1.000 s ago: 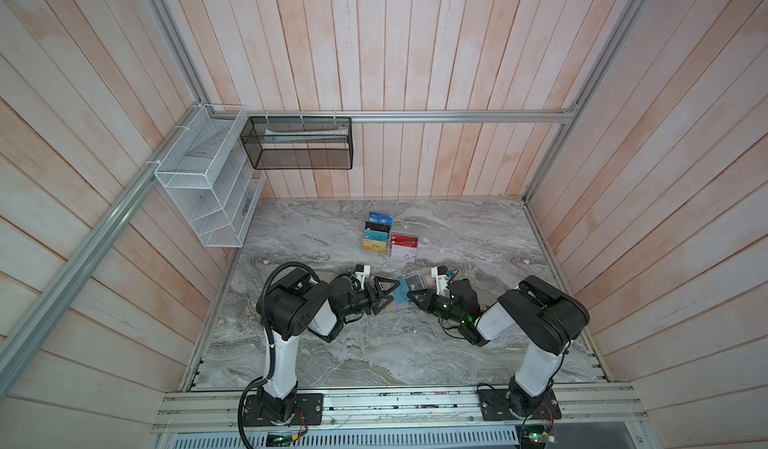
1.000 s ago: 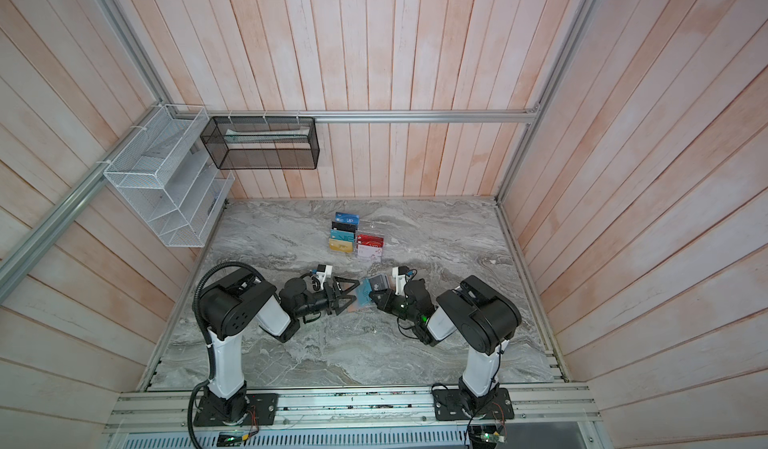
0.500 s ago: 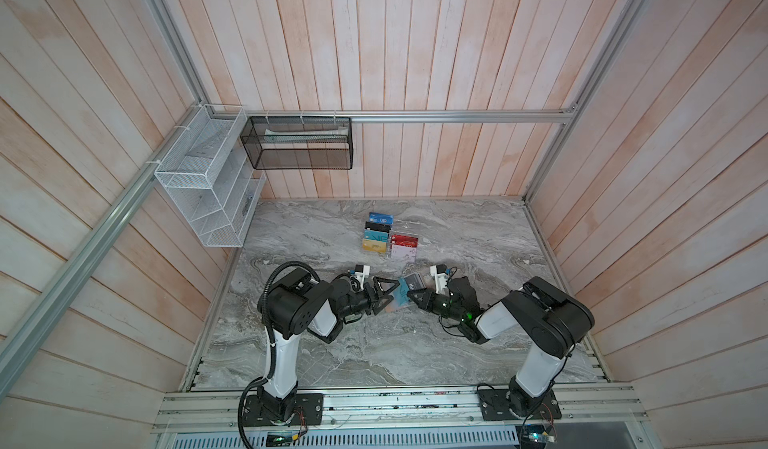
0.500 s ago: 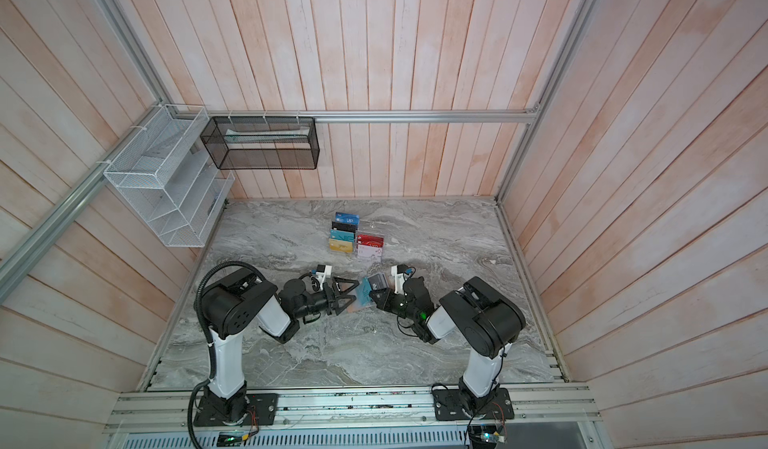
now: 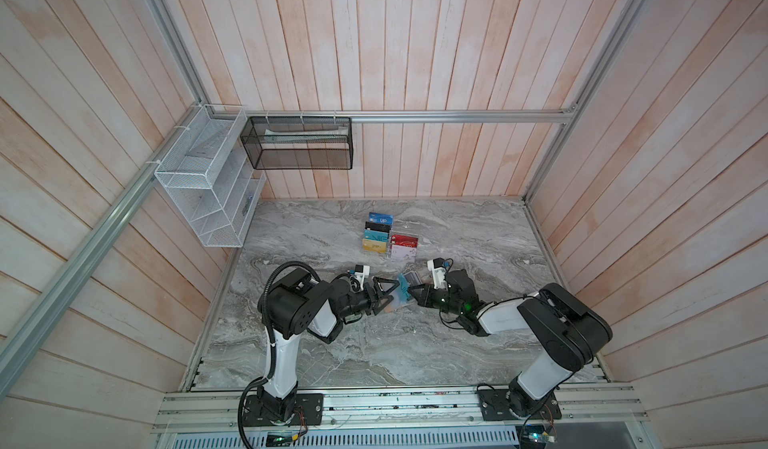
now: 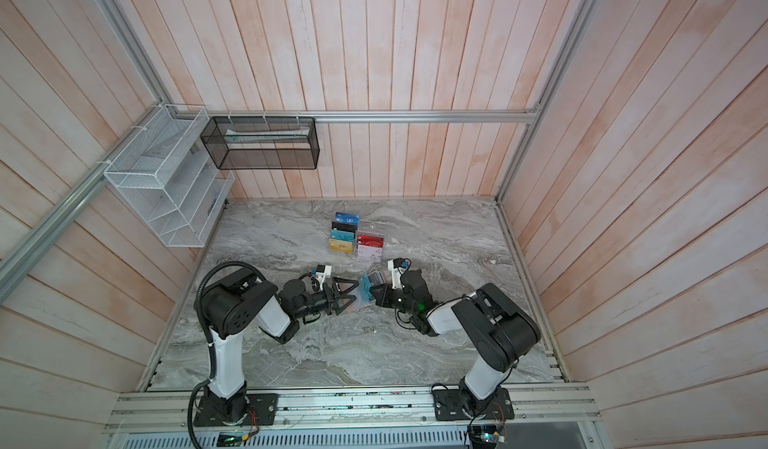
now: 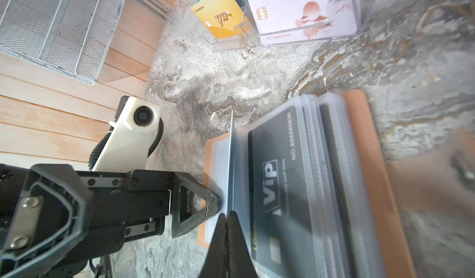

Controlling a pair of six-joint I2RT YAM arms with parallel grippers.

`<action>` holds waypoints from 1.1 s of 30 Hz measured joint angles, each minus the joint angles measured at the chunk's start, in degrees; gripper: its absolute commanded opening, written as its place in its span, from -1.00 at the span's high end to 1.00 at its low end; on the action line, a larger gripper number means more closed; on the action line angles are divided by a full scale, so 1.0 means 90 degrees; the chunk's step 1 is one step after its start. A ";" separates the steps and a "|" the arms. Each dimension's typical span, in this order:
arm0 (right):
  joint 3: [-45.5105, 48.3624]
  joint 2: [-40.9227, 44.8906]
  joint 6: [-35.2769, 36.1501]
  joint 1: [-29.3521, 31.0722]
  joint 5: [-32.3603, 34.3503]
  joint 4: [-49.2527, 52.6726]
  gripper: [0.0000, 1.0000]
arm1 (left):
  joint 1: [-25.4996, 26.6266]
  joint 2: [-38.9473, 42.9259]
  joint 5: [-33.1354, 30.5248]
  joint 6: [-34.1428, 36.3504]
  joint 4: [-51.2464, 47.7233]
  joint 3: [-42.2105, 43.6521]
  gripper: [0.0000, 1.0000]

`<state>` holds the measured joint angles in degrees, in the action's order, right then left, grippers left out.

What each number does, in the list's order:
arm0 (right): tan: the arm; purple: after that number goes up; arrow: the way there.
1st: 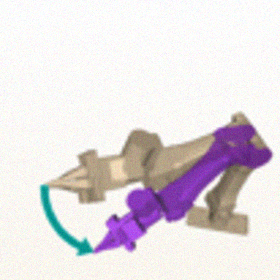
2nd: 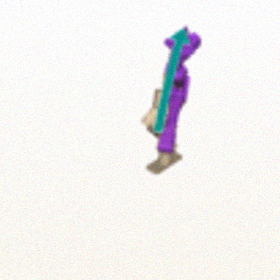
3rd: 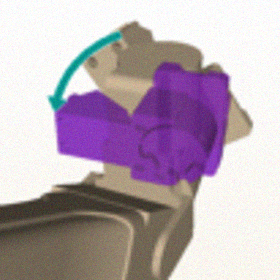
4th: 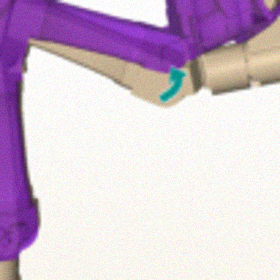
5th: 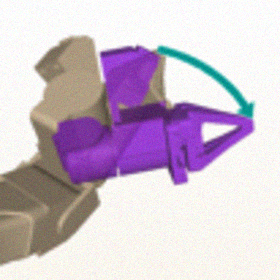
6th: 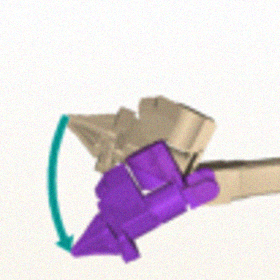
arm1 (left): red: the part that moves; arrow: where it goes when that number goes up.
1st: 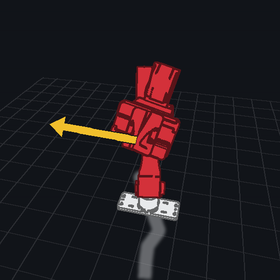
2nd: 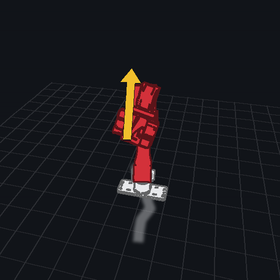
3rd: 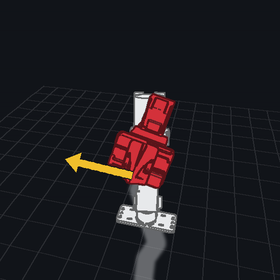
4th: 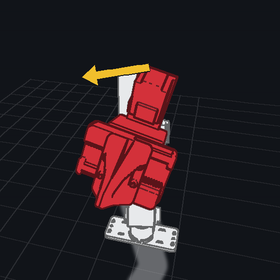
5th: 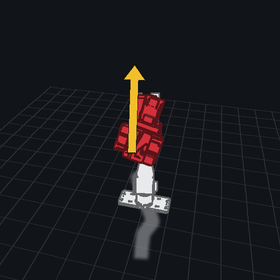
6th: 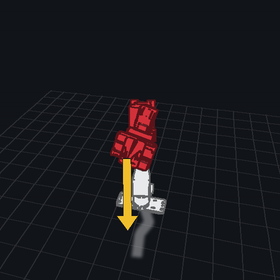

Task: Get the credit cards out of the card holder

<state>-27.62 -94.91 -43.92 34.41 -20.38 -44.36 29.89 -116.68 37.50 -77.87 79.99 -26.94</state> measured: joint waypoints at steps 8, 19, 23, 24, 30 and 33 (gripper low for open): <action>-0.0430 0.0376 0.0719 -0.0143 0.0002 0.1124 1.00 | 0.0000 0.0066 0.0002 0.0005 -0.0022 0.0085 -1.00; -0.1158 0.1032 0.1564 -0.0408 0.0022 0.2472 1.00 | 0.0000 0.0687 0.0002 0.0364 -0.1377 0.0017 -1.00; -0.1421 0.1212 0.1814 -0.0520 0.0041 0.2987 1.00 | 0.0000 0.1200 -0.0044 0.0738 -0.2378 -0.0029 -1.00; -0.1515 0.1260 0.1889 -0.0544 0.0056 0.3138 1.00 | 0.0000 0.1350 -0.0056 0.0850 -0.2674 -0.0044 -1.00; -0.2125 0.1443 0.2302 -0.0622 0.0121 0.3728 1.00 | 0.0000 0.2164 -0.0248 0.1396 -0.4248 -0.0102 -1.00; -0.2492 0.1440 0.2567 -0.0634 0.0131 0.4044 1.00 | 0.0000 0.2521 -0.0342 0.1622 -0.4838 -0.0141 -1.00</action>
<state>-50.04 -81.95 -20.82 28.71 -19.20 -7.97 29.89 -94.00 34.41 -63.26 36.45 -28.21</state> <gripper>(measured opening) 0.047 0.999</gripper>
